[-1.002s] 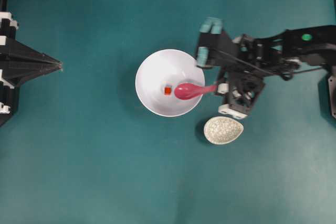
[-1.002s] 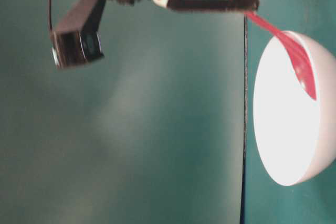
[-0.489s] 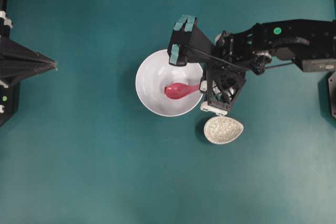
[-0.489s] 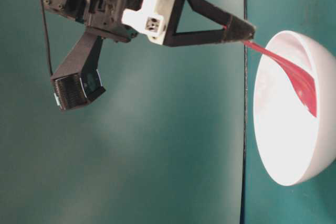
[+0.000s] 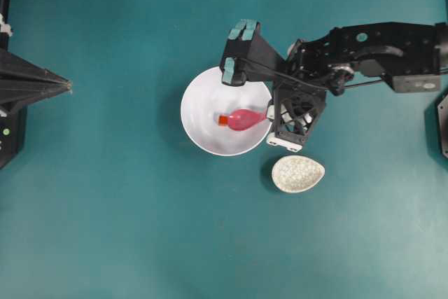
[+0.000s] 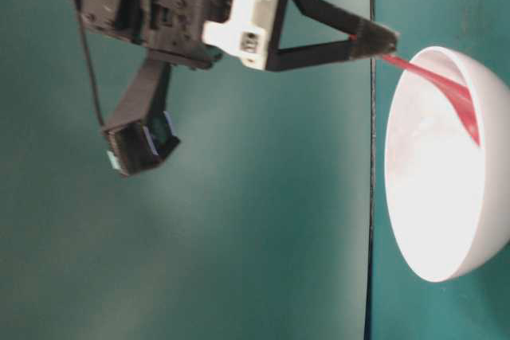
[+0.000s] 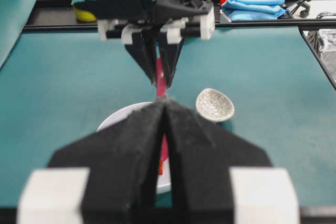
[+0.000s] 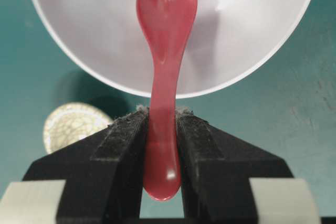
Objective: Grip the spoon and scoop the red block from the bowl with right arm.
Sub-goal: 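Drag the spoon bowl under the red cube and tilt upward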
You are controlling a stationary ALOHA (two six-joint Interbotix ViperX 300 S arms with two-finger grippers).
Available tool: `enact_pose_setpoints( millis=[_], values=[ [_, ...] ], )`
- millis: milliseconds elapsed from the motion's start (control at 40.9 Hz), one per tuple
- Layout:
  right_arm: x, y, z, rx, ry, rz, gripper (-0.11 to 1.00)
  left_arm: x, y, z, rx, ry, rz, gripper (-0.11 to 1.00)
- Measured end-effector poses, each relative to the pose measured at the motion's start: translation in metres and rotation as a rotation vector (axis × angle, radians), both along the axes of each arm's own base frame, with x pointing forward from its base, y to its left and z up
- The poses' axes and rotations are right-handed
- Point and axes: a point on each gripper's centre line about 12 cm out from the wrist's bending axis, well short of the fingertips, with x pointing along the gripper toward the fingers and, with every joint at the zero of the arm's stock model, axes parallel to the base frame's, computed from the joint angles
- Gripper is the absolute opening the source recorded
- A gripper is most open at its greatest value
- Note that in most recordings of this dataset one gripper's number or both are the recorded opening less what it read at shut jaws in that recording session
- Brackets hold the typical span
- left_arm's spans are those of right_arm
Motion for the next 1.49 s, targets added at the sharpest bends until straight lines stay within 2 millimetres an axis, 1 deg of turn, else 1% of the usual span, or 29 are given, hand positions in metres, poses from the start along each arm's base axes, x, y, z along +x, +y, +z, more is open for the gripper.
enact_pose_setpoints(
  millis=[98, 220, 415, 855, 978, 1100, 1295, 1369, 1491],
  values=[
    [0.004, -0.001, -0.006, -0.002, -0.001, -0.001, 0.22, 0.0, 0.0, 0.0, 0.0, 0.002, 0.0, 0.01],
    [0.012, -0.002, -0.008, -0.01, -0.043, -0.007, 0.22, 0.0, 0.0, -0.002, 0.0, 0.015, 0.0, 0.01],
    [0.024, -0.004, -0.003, -0.021, -0.12, -0.017, 0.22, 0.0, 0.0, -0.004, -0.001, 0.037, -0.001, 0.01],
    [0.032, -0.006, 0.002, -0.03, -0.203, -0.039, 0.22, 0.0, 0.0, -0.005, 0.0, 0.041, 0.001, 0.01],
    [0.025, -0.006, 0.003, -0.032, -0.237, -0.052, 0.22, 0.0, 0.0, -0.005, 0.0, 0.041, 0.001, 0.01],
    [0.014, -0.006, 0.007, -0.037, -0.323, -0.076, 0.22, 0.0, 0.0, -0.005, 0.0, 0.041, 0.001, 0.01],
    [-0.018, -0.004, 0.016, -0.053, -0.489, -0.113, 0.22, 0.0, 0.0, -0.005, 0.0, 0.041, -0.001, 0.01],
    [-0.03, -0.004, 0.024, -0.057, -0.554, -0.126, 0.22, 0.001, 0.0, -0.005, 0.0, 0.043, 0.001, 0.01],
    [-0.047, -0.003, 0.049, -0.061, -0.653, -0.136, 0.22, 0.001, 0.0, -0.005, 0.0, 0.043, 0.001, 0.01]
  ],
)
